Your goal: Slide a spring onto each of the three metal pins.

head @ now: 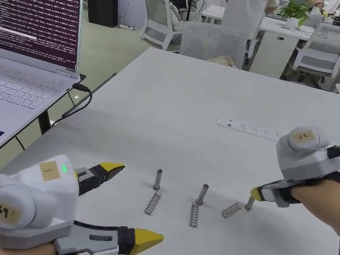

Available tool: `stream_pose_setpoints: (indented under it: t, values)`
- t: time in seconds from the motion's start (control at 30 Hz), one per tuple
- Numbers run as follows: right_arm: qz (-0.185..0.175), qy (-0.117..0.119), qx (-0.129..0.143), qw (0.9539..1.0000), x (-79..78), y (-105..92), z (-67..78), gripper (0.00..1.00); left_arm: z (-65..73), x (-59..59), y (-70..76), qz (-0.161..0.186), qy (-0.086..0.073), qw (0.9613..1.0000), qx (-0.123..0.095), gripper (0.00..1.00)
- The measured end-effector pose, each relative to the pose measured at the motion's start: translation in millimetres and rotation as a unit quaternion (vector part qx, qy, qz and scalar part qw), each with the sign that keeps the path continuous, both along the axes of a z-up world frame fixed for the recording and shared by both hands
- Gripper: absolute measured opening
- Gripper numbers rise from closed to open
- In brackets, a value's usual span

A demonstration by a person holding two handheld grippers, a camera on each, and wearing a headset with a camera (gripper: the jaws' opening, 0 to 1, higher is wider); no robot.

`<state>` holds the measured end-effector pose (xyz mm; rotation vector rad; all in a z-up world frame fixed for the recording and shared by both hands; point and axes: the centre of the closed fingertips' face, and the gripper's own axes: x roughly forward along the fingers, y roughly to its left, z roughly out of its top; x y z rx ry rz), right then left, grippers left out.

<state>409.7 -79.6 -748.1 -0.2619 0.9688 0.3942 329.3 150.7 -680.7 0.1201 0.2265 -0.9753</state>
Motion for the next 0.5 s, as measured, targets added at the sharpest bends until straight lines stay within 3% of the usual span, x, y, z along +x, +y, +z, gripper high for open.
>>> stream_pose_setpoints:
  t: [0.5]
  values:
    - [0.004, 0.01, -0.001, 0.9999, -13.0, 2.4, 0.5, 0.05, -0.4, -0.6, -1.8, -0.006, -0.001, 1.0, 0.0, 0.84]
